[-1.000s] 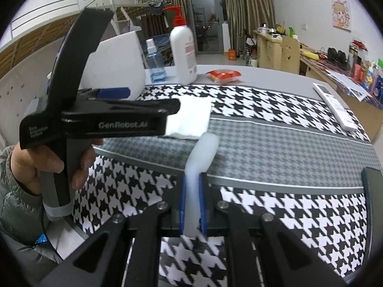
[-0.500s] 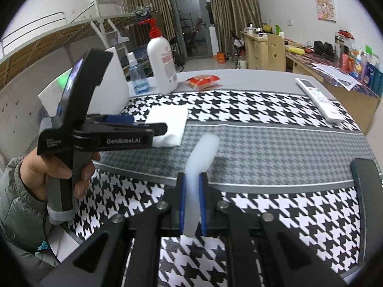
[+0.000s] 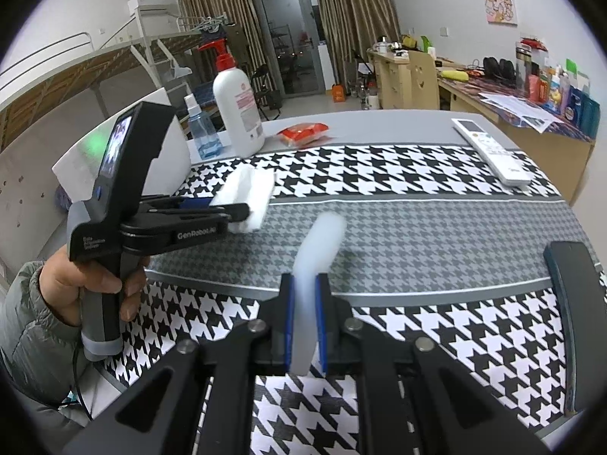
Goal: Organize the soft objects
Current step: 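Grasp the white napkin with the left tool while the right tool lifts the foam stick, then lift the napkin and foam stick and carry both toward the white foam box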
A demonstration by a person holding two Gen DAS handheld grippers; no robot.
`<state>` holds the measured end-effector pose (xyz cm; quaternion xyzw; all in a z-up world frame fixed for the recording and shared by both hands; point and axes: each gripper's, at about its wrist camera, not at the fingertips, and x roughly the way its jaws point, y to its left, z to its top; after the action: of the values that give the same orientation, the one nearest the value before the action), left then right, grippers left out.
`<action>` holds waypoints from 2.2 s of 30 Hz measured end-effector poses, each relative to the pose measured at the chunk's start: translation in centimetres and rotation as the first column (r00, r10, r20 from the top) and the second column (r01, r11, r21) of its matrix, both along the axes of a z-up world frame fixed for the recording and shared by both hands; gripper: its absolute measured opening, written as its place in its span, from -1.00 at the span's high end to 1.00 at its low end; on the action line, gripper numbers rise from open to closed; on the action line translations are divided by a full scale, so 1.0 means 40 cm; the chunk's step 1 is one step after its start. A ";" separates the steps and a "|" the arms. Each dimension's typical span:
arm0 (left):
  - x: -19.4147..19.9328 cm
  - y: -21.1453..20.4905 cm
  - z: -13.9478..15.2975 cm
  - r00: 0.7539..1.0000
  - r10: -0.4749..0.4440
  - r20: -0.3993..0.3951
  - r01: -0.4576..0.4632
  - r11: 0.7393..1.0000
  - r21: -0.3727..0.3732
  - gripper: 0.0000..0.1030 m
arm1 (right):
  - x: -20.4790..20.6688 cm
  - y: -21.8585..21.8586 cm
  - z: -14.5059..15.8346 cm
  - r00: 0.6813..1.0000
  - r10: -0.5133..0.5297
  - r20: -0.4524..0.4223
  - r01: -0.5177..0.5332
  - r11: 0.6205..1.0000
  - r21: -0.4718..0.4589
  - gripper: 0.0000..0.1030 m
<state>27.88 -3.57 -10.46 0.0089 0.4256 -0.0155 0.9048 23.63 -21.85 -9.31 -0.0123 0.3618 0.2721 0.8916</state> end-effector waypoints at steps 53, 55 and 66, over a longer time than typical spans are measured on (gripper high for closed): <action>-0.318 0.067 0.218 0.926 -0.046 0.375 0.053 0.999 -0.007 0.94 | -0.074 0.079 0.154 0.976 -0.060 0.209 0.047 0.997 0.067 0.74; -0.325 0.067 0.221 0.924 -0.048 0.379 0.055 0.998 -0.007 0.94 | -0.077 0.083 0.157 0.976 -0.061 0.211 0.047 0.997 0.067 0.74; -0.359 0.082 0.236 0.915 -0.042 0.402 0.048 0.999 -0.005 0.94 | -0.092 0.088 0.168 0.971 -0.051 0.232 0.035 0.997 0.073 0.74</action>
<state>13.52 -0.29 -1.01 0.0151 0.2303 -0.0371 0.9723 19.96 -18.35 -2.60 -0.0060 0.2449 0.2617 0.9335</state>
